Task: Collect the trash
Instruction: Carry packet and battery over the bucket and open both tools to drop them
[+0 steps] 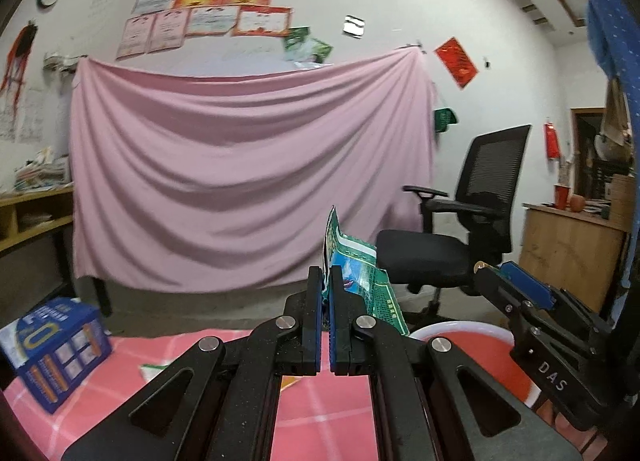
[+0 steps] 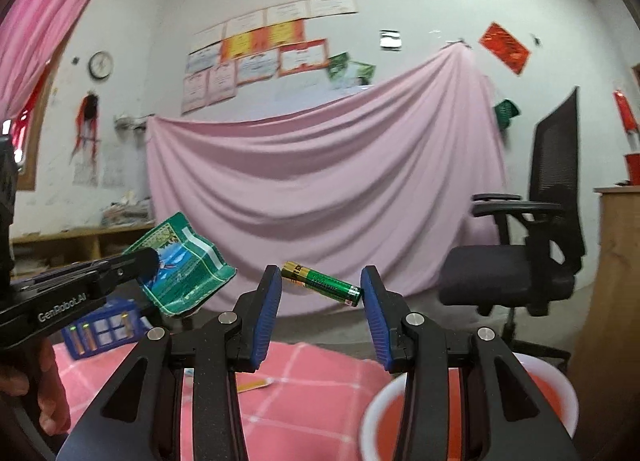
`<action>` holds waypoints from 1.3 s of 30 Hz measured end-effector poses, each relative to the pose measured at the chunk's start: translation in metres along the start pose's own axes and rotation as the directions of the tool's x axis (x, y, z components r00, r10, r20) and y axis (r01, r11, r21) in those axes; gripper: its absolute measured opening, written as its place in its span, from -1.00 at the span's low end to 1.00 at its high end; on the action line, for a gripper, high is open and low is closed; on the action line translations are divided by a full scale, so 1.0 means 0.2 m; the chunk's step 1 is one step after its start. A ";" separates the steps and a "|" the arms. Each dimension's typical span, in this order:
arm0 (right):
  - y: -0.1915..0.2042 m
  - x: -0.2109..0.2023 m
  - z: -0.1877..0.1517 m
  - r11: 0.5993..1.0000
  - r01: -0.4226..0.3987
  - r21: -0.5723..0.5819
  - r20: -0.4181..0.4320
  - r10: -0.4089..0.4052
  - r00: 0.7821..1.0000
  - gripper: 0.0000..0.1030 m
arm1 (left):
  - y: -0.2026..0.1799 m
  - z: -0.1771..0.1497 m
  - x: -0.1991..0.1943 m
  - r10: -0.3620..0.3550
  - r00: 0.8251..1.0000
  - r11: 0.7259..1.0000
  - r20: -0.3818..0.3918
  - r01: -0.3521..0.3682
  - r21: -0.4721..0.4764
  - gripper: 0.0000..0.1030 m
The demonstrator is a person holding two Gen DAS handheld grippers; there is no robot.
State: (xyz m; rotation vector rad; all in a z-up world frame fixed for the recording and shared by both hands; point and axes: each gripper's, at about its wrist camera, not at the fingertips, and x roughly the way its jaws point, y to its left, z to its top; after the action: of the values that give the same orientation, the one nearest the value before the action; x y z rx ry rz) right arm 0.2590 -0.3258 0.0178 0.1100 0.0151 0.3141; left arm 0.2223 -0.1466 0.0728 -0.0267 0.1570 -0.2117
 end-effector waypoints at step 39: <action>-0.53 0.02 -0.14 0.931 0.309 0.192 -0.304 -0.243 0.921 -0.22 | -0.52 -0.17 0.54 -0.204 0.918 0.978 -0.341 0.207 -0.028 -0.97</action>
State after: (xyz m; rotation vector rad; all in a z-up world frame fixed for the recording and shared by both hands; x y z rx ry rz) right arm 0.2949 -0.4223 -0.0223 0.2978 0.3439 0.0378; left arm 0.3005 -0.2719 0.0277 0.0025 0.5031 -0.4273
